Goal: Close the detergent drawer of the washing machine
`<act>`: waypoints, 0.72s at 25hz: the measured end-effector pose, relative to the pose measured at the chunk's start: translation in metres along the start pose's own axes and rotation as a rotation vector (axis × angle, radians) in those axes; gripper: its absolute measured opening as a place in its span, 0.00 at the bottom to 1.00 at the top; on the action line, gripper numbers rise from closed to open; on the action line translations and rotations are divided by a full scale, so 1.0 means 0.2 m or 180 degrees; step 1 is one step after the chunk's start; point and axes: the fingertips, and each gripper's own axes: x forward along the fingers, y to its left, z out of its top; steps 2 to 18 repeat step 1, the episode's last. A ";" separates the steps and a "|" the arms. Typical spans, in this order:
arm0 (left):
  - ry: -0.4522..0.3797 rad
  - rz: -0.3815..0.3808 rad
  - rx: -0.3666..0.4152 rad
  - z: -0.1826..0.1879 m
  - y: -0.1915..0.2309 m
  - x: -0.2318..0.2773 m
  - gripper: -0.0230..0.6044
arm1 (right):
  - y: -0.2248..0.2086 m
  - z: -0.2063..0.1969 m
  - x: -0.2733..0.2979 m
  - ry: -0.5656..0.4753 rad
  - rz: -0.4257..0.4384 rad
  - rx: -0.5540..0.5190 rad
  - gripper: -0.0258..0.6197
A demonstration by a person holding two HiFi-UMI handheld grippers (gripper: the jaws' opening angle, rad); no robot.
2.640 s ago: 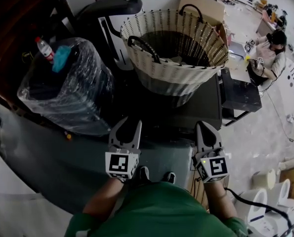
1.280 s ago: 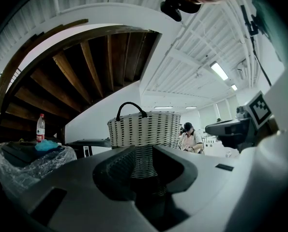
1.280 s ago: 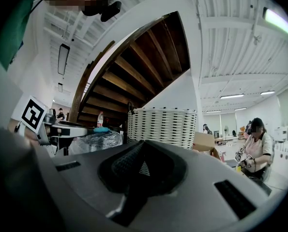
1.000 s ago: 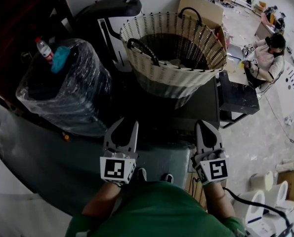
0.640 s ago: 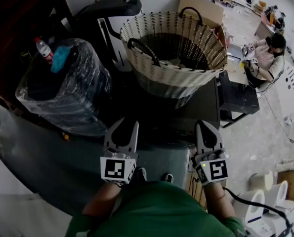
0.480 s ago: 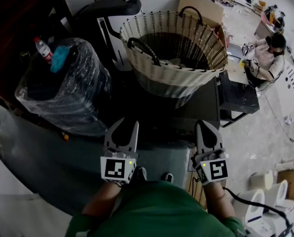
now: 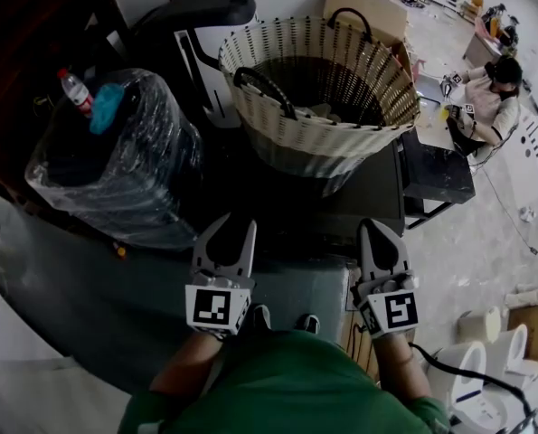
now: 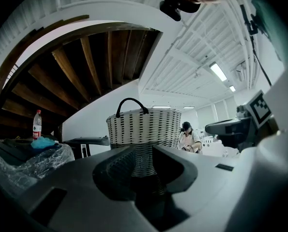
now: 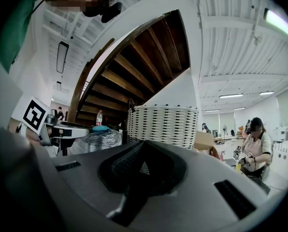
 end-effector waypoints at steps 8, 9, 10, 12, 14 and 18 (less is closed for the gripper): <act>0.0008 -0.0006 -0.0001 0.00 0.00 0.00 0.23 | 0.00 0.00 0.00 0.0017 -0.0005 -0.0004 0.07; 0.0008 -0.0006 -0.0001 0.00 0.00 0.00 0.23 | 0.00 0.00 0.00 0.0017 -0.0005 -0.0004 0.07; 0.0008 -0.0006 -0.0001 0.00 0.00 0.00 0.23 | 0.00 0.00 0.00 0.0017 -0.0005 -0.0004 0.07; 0.0008 -0.0006 -0.0001 0.00 0.00 0.00 0.23 | 0.00 0.00 0.00 0.0017 -0.0005 -0.0004 0.07; 0.0008 -0.0006 -0.0001 0.00 0.00 0.00 0.23 | 0.00 0.00 0.00 0.0017 -0.0005 -0.0004 0.07; 0.0008 -0.0006 -0.0001 0.00 0.00 0.00 0.23 | 0.00 0.00 0.00 0.0017 -0.0005 -0.0004 0.07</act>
